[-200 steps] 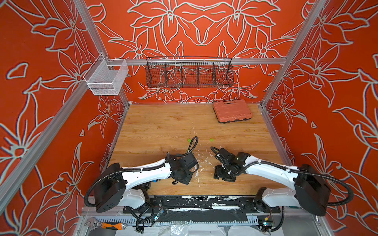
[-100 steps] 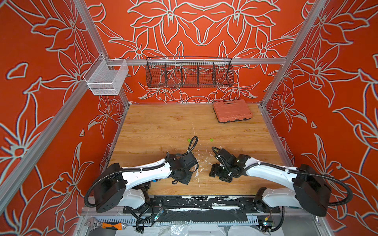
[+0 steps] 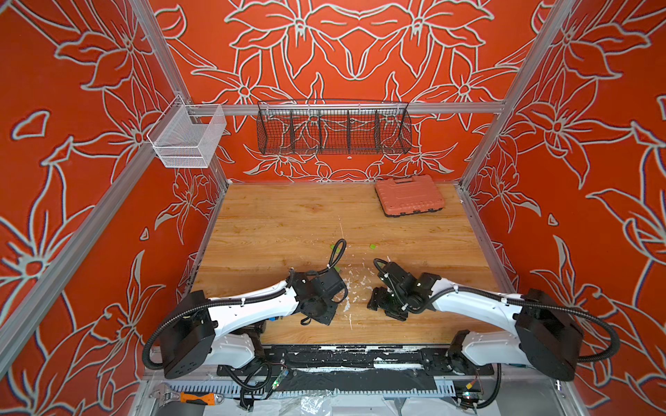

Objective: Close the usb drive cover
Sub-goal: Pick up the cover from the center of the board.

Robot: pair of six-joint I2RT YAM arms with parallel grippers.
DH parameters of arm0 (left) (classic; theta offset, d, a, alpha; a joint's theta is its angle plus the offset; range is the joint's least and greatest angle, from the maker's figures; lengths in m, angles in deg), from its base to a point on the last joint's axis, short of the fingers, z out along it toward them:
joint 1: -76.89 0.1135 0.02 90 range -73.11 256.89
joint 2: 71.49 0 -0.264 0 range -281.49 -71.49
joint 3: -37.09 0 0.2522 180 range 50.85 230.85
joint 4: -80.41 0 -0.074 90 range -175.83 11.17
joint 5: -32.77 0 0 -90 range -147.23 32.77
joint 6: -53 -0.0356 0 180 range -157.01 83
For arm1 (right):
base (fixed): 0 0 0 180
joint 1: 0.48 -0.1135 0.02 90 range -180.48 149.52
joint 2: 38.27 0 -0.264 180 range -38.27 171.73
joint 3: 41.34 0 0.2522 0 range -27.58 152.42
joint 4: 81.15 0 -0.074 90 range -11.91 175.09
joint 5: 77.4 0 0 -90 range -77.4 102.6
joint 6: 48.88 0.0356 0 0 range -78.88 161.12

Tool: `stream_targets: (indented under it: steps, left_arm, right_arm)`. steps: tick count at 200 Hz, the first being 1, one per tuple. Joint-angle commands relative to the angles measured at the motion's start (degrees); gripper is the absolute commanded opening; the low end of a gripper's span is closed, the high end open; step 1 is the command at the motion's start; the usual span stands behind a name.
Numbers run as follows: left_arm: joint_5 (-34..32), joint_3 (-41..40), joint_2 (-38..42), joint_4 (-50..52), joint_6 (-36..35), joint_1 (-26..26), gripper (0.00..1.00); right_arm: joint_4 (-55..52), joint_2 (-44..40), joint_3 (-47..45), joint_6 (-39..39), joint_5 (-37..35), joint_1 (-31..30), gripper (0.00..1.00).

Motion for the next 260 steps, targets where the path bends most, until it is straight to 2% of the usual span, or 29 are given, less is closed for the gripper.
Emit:
stream_targets:
  steps: [1,54,89,108,125,140,160,190,224,260]
  left_arm:
    - [-1.35,-0.78,1.25,1.63,-0.52,0.43,0.11]
    - [-1.51,-1.05,1.92,1.79,-0.32,0.43,0.11]
    - [-1.79,-0.96,2.73,2.07,-0.43,0.43,0.11]
    - [-1.70,-0.78,2.99,2.15,-0.39,0.38,0.11]
    - [-1.52,-0.54,3.29,2.33,-0.43,0.43,0.11]
    - [-1.52,-0.52,3.56,2.57,-0.30,0.44,0.11]
    - [-1.85,-0.26,3.79,3.03,-0.20,0.45,0.11]
    - [-1.70,-0.26,4.91,2.35,-0.10,0.43,0.11]
    - [-2.18,-0.50,6.23,2.03,-0.46,0.43,0.11]
    - [-1.53,-1.21,6.95,0.95,-0.25,0.43,0.11]
  right_arm:
    - [-2.57,1.42,0.09,-0.22,-4.04,0.48,0.74]
    - [-1.33,4.51,3.35,-4.08,-6.84,1.71,0.74]
    - [-4.74,6.97,6.47,-7.62,-9.12,2.92,0.74]
    - [-3.80,8.32,7.54,-8.68,-8.56,3.04,0.74]
    - [-3.90,10.04,9.07,-9.94,-7.19,2.92,0.69]
    - [-9.20,11.93,12.17,-11.80,-8.24,1.95,0.68]
    - [-20.82,14.07,17.39,-13.61,-13.38,0.47,0.68]
    - [-25.79,13.89,18.39,-11.16,-17.31,-0.89,0.67]
    - [-19.86,13.51,14.25,-5.82,-15.86,-2.36,0.61]
    - [-16.23,13.90,13.80,-4.04,-16.29,-2.94,0.56]
